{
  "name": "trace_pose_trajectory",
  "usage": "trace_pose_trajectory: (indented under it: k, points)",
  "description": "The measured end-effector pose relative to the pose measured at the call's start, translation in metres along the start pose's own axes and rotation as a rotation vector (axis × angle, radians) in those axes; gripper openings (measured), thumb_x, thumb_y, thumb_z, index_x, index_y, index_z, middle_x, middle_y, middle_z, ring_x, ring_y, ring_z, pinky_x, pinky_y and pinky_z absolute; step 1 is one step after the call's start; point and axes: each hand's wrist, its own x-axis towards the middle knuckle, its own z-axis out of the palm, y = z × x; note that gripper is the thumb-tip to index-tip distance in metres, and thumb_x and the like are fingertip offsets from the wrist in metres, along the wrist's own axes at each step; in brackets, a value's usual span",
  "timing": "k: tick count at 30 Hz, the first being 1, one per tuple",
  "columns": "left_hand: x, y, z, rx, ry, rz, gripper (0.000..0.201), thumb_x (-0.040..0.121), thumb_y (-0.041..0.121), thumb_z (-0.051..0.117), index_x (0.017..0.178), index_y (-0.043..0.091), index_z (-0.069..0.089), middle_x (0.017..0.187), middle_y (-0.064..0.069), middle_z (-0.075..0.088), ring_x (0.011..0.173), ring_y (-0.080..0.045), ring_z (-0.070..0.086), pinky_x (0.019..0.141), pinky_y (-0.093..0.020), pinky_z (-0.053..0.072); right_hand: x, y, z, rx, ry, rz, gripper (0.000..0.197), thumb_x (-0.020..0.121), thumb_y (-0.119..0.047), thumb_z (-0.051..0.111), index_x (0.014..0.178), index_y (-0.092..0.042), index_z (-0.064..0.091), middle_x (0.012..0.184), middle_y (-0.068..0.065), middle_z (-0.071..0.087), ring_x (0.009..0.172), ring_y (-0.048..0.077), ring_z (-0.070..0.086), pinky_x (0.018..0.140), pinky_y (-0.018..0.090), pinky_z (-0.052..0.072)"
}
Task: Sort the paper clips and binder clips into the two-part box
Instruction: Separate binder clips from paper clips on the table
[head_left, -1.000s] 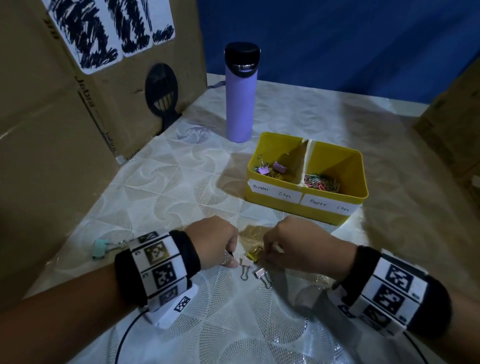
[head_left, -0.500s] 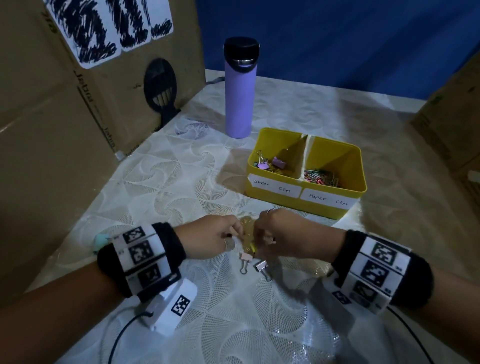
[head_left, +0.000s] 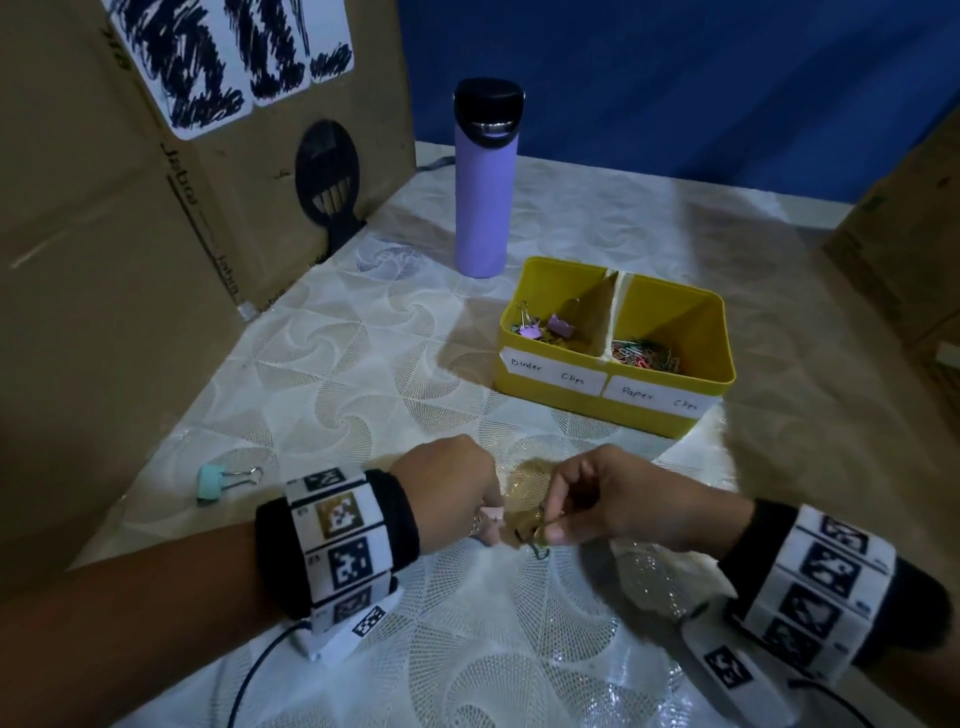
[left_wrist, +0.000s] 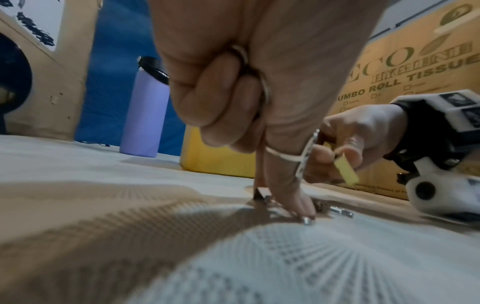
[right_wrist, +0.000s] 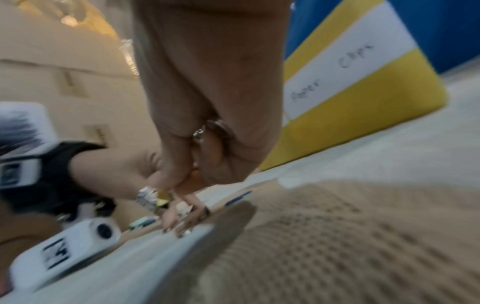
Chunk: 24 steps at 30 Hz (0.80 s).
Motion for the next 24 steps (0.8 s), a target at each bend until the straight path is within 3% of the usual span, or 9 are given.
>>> trace_pose_trajectory:
  k: [3,5,9,12,14,18,20,22,24]
  points:
    - [-0.004,-0.004,-0.001,-0.007,0.033,-0.003,0.038,0.071,0.042,0.073,0.099,0.017,0.071,0.102,-0.002,0.067,0.097,-0.020,0.062,0.071,-0.026,0.042,0.006,-0.009,0.014,-0.512,0.115,-0.118,0.019,0.069,-0.021,0.078,0.082,-0.010,0.070,0.075,0.000,0.071,0.065,0.007,0.059,0.061,0.010,0.040]
    - [-0.008,-0.009,-0.003,-0.066,0.013,-0.029,0.035,0.070,0.044,0.075,0.091,0.017,0.069,0.095,0.000,0.067,0.090,-0.017,0.062,0.070,-0.023,0.041,0.012,-0.012,0.024,-0.714,0.164,-0.148,0.019,0.073,-0.017,0.072,0.090,-0.009,0.067,0.088,0.005,0.072,0.077,0.018,0.063,0.064,0.018,0.040]
    - [-0.011,-0.021,-0.009,-0.201,-0.076,-0.079,0.022,0.074,0.038,0.073,0.077,0.019,0.062,0.064,0.011,0.052,0.065,-0.009,0.052,0.056,-0.021,0.036,0.014,-0.012,0.032,-0.781,0.159,-0.096,0.021,0.080,-0.006,0.060,0.100,-0.006,0.065,0.102,0.010,0.072,0.097,0.024,0.065,0.080,0.026,0.047]
    - [-0.007,-0.022,-0.027,-0.230,-0.059,-0.102,0.021,0.078,0.036,0.069,0.077,0.020,0.057,0.061,0.013,0.046,0.058,-0.001,0.044,0.053,-0.019,0.033,0.014,-0.009,0.034,-0.834,0.116,-0.100,0.020,0.083,-0.009,0.057,0.100,-0.007,0.068,0.103,0.010,0.072,0.098,0.024,0.064,0.070,0.019,0.039]
    - [-0.001,-0.019,-0.047,-0.293,-0.035,-0.090,0.020,0.079,0.034,0.069,0.079,0.018,0.057,0.061,0.012,0.046,0.056,-0.002,0.042,0.054,-0.021,0.033,0.012,-0.008,0.035,-0.854,0.080,-0.126,0.018,0.083,-0.010,0.058,0.098,-0.007,0.067,0.102,0.010,0.071,0.097,0.025,0.064,0.068,0.018,0.036]
    - [0.023,0.000,-0.089,-0.468,0.108,-0.018,0.020,0.072,0.031,0.075,0.068,0.023,0.058,0.060,0.010,0.048,0.057,-0.006,0.044,0.060,-0.020,0.039,0.001,-0.007,0.041,-0.852,0.035,-0.160,0.021,0.087,-0.010,0.052,0.106,-0.001,0.056,0.110,0.017,0.062,0.100,0.029,0.058,0.073,0.024,0.036]
    - [0.045,0.013,-0.102,-0.488,0.232,-0.012,0.022,0.070,0.031,0.078,0.064,0.024,0.058,0.055,0.012,0.048,0.049,0.000,0.043,0.050,-0.011,0.035,-0.005,-0.009,0.044,-0.978,-0.013,-0.159,0.028,0.092,-0.008,0.042,0.118,0.003,0.045,0.119,0.020,0.054,0.106,0.030,0.053,0.081,0.026,0.036]
    - [0.070,0.025,-0.107,-0.497,0.394,-0.054,0.023,0.071,0.032,0.077,0.062,0.024,0.058,0.054,0.014,0.048,0.051,0.001,0.045,0.050,-0.015,0.036,-0.004,-0.011,0.043,-1.146,-0.099,-0.187,0.033,0.093,-0.004,0.037,0.123,0.008,0.040,0.123,0.026,0.048,0.109,0.036,0.049,0.088,0.034,0.036]
    - [0.091,0.031,-0.106,-0.481,0.483,-0.098,0.020,0.076,0.033,0.073,0.067,0.022,0.059,0.060,0.010,0.053,0.062,-0.008,0.049,0.056,-0.021,0.039,-0.004,-0.018,0.043,-1.235,-0.177,-0.231,0.030,0.093,-0.001,0.036,0.118,0.010,0.048,0.119,0.029,0.051,0.107,0.038,0.049,0.089,0.036,0.033]
